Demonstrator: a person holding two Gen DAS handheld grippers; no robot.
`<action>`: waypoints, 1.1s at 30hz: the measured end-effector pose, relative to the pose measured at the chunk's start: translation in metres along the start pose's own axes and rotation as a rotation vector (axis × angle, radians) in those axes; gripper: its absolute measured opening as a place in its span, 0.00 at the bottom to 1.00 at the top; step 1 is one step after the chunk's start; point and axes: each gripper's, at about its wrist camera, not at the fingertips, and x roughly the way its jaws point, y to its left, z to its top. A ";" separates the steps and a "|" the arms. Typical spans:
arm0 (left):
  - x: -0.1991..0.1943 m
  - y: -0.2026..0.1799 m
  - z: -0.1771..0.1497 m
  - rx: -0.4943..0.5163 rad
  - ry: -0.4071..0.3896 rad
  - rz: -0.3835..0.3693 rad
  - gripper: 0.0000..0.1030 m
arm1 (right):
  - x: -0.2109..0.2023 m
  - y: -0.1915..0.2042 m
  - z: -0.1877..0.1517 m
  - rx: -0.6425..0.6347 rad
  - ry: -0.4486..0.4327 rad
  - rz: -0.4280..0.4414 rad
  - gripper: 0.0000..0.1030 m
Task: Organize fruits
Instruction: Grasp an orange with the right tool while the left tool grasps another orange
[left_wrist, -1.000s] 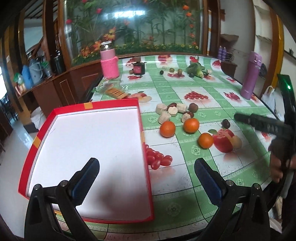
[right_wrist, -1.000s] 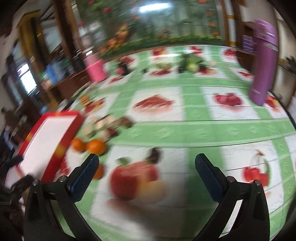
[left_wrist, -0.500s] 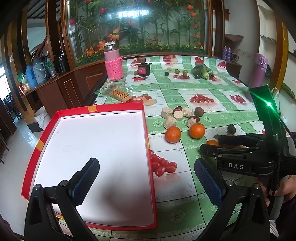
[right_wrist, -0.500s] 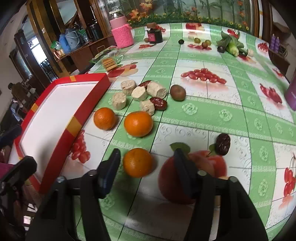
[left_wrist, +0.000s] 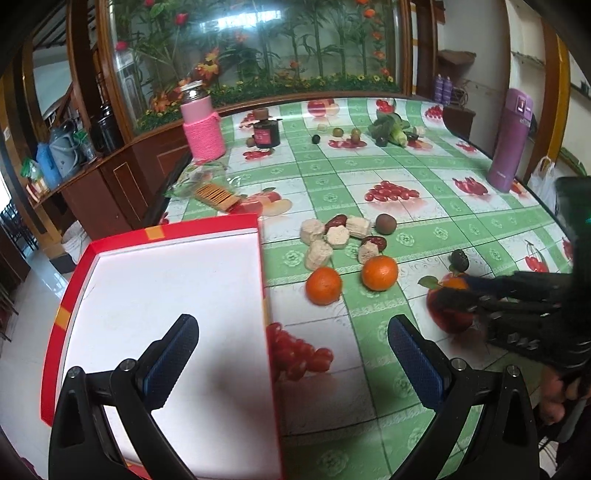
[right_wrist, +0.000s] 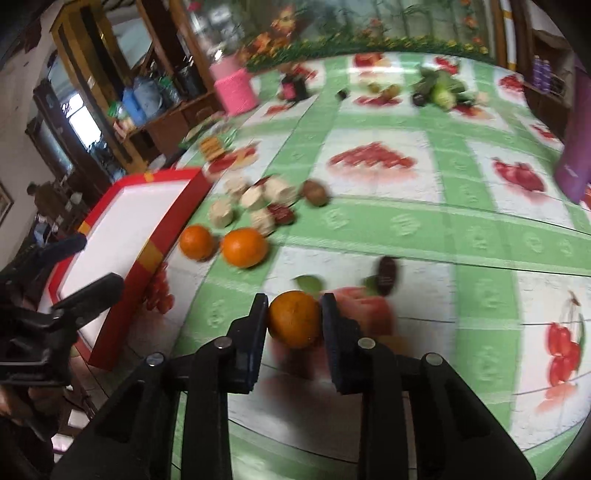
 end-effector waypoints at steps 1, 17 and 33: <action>0.001 -0.004 0.003 0.011 0.001 -0.009 0.99 | -0.006 -0.007 0.000 0.009 -0.022 -0.017 0.30; 0.066 -0.057 0.039 0.189 0.117 -0.085 0.59 | -0.031 -0.070 -0.006 0.146 -0.111 -0.040 0.30; 0.072 -0.054 0.032 0.154 0.130 -0.146 0.33 | -0.033 -0.060 -0.004 0.158 -0.108 -0.017 0.30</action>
